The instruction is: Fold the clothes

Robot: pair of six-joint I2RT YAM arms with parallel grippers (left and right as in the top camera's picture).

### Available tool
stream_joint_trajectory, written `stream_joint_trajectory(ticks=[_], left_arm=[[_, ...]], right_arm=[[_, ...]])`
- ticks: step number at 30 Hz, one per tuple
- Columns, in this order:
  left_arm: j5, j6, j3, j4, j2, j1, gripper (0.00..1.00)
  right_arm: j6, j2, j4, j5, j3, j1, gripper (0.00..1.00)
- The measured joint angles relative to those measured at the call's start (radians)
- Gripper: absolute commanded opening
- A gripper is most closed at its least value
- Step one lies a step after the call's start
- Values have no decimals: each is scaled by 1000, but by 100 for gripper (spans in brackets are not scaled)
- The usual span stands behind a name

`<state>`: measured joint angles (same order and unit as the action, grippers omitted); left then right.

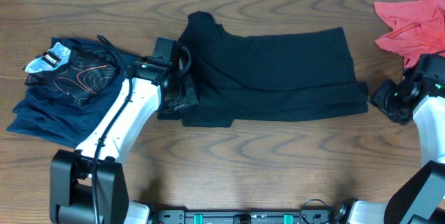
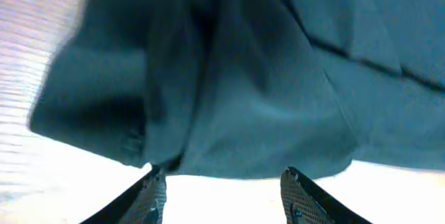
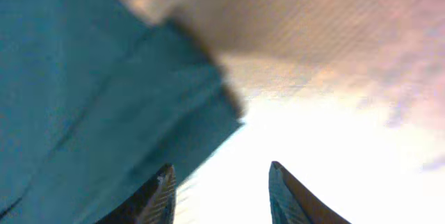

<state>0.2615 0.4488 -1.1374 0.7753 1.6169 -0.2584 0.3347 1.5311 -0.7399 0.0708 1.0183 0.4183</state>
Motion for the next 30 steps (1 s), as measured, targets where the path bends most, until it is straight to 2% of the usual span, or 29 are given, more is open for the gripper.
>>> stream_joint_trajectory(ticks=[4, 10, 20, 30], left_arm=[[-56, -28, 13, -5, 0, -40, 55], [-200, -27, 32, -4, 13, -39, 55], [-303, 40, 33, -21, 19, 32, 56], [-328, 82, 129, -190, 36, 79, 60]], right_arm=[[11, 0, 98, -41, -58, 0, 57], [-25, 0, 252, 16, -158, 0, 64], [-36, 0, 476, 65, -310, 0, 60], [-36, 0, 564, 102, -365, 0, 57]])
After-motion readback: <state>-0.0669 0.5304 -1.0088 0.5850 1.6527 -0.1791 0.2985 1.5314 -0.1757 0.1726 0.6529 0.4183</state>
